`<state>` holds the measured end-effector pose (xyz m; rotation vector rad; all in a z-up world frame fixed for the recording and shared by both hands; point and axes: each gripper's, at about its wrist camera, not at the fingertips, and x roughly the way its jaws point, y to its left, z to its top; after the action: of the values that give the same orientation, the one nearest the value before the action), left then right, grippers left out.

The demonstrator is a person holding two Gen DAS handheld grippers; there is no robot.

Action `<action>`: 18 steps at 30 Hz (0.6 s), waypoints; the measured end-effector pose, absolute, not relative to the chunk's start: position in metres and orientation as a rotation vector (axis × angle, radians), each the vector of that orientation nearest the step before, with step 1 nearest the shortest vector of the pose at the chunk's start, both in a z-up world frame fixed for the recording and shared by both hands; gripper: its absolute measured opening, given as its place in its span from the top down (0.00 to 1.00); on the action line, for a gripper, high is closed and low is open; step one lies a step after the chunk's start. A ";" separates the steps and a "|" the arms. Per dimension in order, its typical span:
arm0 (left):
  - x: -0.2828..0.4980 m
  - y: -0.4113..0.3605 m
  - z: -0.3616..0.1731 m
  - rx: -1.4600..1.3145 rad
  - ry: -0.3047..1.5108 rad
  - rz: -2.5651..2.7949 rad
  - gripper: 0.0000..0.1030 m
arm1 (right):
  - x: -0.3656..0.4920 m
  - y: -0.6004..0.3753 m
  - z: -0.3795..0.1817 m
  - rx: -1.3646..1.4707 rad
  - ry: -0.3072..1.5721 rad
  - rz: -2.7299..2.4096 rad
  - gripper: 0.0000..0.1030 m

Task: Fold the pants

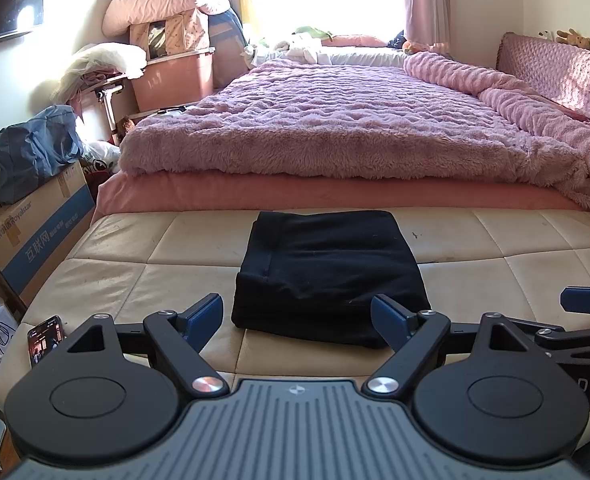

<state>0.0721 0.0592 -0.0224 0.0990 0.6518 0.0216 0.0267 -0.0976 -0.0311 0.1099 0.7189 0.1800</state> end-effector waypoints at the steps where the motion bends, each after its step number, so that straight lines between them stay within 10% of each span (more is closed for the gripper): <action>1: 0.072 0.060 -0.022 0.100 0.652 0.020 0.05 | 0.027 -0.098 -0.031 0.110 0.719 0.180 0.20; 18: 0.069 0.057 -0.021 0.112 0.631 0.029 0.05 | 0.026 -0.101 -0.040 0.121 0.731 0.177 0.20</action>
<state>0.0694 0.0571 -0.0210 0.1121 0.6308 0.0290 0.0258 -0.1008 -0.0397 0.1208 0.7308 0.1770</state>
